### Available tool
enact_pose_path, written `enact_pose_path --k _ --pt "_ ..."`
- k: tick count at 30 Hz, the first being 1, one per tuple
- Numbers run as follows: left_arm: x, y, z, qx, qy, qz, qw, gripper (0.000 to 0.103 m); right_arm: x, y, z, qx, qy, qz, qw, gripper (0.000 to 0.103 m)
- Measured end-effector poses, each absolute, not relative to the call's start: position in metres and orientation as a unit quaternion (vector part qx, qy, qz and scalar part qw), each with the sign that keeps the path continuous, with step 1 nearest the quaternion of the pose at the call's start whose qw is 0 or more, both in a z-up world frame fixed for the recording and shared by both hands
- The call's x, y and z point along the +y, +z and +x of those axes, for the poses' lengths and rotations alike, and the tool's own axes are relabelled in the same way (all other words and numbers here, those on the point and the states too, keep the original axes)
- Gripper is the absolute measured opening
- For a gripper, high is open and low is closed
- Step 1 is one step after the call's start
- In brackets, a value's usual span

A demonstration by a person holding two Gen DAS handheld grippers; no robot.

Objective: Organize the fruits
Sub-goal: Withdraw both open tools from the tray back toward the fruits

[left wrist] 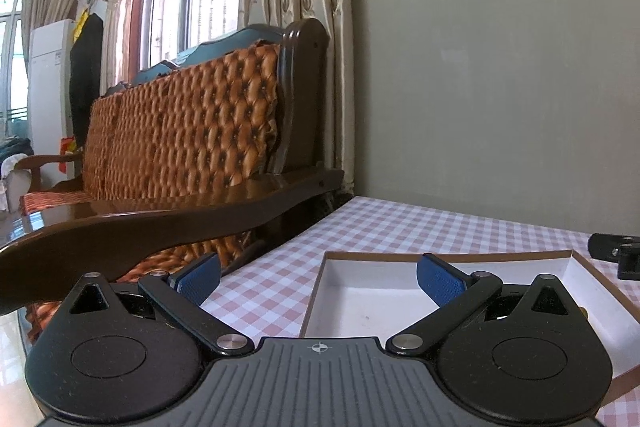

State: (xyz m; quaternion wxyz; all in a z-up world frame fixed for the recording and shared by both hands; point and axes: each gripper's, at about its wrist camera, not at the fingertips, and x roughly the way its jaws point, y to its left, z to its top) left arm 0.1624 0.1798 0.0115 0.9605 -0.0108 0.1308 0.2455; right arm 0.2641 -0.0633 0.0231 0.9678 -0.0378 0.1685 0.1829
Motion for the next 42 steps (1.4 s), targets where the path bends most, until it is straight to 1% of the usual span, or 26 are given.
enact_pose_path --k 5,10,17,29,42 --pt "0.18 0.017 0.158 0.138 0.247 -0.033 0.958 0.103 -0.068 0.027 0.257 0.168 0.184 -0.036 0.968 0.097" --pt "0.17 0.02 0.154 0.142 0.244 -0.015 0.959 0.103 -0.073 0.035 0.244 0.153 0.184 -0.045 0.97 0.097" --pt "0.159 0.028 0.146 0.137 0.215 -0.03 0.966 0.103 -0.085 0.043 0.225 0.145 0.176 -0.045 0.973 0.097" --pt "0.137 0.03 0.126 0.132 0.188 -0.025 0.973 0.103 -0.12 0.054 0.193 0.137 0.156 -0.029 0.978 0.097" --pt "0.108 0.026 0.098 0.119 0.144 0.012 0.982 0.103 -0.153 0.053 0.161 0.144 0.133 -0.037 0.98 0.097"
